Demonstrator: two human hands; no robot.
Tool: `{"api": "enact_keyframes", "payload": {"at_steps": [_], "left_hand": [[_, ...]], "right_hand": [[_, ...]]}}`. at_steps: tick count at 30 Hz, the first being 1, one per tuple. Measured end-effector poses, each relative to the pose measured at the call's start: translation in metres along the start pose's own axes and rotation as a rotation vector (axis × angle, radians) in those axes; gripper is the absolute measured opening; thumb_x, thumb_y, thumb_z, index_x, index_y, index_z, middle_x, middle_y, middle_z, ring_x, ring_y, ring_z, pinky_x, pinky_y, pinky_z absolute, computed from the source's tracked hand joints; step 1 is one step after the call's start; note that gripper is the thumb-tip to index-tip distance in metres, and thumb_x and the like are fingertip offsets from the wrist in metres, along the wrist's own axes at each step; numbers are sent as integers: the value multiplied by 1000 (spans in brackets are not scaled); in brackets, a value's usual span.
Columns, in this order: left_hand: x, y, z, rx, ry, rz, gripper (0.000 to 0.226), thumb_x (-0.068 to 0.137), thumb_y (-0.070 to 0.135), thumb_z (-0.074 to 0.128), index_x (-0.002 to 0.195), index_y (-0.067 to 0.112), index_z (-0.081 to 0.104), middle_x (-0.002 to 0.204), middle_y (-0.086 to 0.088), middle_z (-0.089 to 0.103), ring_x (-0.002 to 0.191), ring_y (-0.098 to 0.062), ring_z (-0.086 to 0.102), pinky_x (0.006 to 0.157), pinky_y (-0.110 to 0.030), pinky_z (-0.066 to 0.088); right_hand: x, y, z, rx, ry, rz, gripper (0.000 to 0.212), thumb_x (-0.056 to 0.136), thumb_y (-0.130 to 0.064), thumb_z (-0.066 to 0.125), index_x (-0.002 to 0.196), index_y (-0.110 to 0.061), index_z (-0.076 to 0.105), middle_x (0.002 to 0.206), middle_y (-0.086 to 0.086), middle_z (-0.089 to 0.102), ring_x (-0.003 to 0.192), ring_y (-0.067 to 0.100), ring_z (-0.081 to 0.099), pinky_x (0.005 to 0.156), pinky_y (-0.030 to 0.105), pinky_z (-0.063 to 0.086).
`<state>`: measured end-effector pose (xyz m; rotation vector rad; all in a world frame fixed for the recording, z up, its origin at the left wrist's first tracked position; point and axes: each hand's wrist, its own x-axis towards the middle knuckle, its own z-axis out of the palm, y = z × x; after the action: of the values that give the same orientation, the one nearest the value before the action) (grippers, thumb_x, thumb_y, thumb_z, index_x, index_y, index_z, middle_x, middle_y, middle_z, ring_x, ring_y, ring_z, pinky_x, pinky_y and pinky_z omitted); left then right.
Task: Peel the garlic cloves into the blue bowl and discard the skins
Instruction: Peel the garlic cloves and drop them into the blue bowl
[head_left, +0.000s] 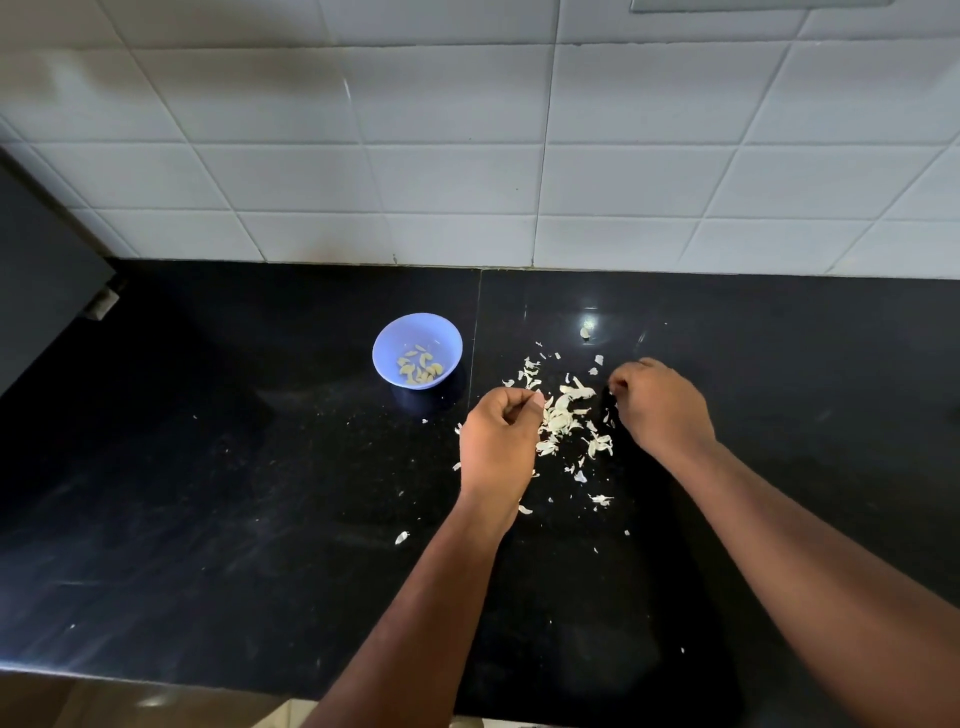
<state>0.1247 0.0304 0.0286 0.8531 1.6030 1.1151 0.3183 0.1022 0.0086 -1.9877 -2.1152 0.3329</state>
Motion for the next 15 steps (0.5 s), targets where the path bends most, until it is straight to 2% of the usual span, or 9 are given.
{"api": "enact_keyframes", "payload": {"at_steps": [3, 6, 7, 11, 15], "left_hand": [[1, 2, -1, -24, -21, -34, 9, 101, 32, 69, 99, 25, 74, 83, 7, 70, 72, -8, 60, 61, -30, 49], [0, 7, 1, -98, -90, -110, 11, 101, 29, 70, 106, 20, 74, 89, 3, 73, 69, -8, 62, 54, -26, 47], [-1, 8, 1, -146, -118, -144, 14, 101, 29, 70, 109, 17, 74, 88, 3, 73, 67, -7, 62, 52, -25, 47], [-5, 15, 1, -301, -206, -220, 20, 102, 27, 71, 109, 8, 73, 83, 1, 71, 65, -9, 62, 51, -25, 43], [-7, 18, -5, -387, -238, -243, 14, 101, 24, 72, 103, 11, 73, 82, 0, 70, 66, -10, 62, 51, -25, 43]], "right_hand": [[-6, -9, -5, 379, 57, 80, 11, 99, -19, 66, 99, -23, 76, 98, -4, 73, 85, 15, 67, 76, 33, 53], [-29, -38, -16, 996, -9, 256, 10, 98, -13, 71, 96, -20, 78, 89, 5, 77, 70, 10, 66, 66, 27, 56], [-37, -47, -19, 1125, -34, 268, 11, 97, -10, 72, 97, -18, 79, 88, 6, 77, 68, 10, 65, 63, 25, 55], [-57, -66, -25, 1255, -49, 220, 10, 96, -9, 74, 101, -14, 80, 82, 4, 72, 71, 11, 62, 60, 24, 53], [-62, -73, -28, 1280, -36, 213, 11, 94, -9, 76, 99, -17, 81, 79, 0, 70, 73, 14, 61, 62, 25, 53]]}}
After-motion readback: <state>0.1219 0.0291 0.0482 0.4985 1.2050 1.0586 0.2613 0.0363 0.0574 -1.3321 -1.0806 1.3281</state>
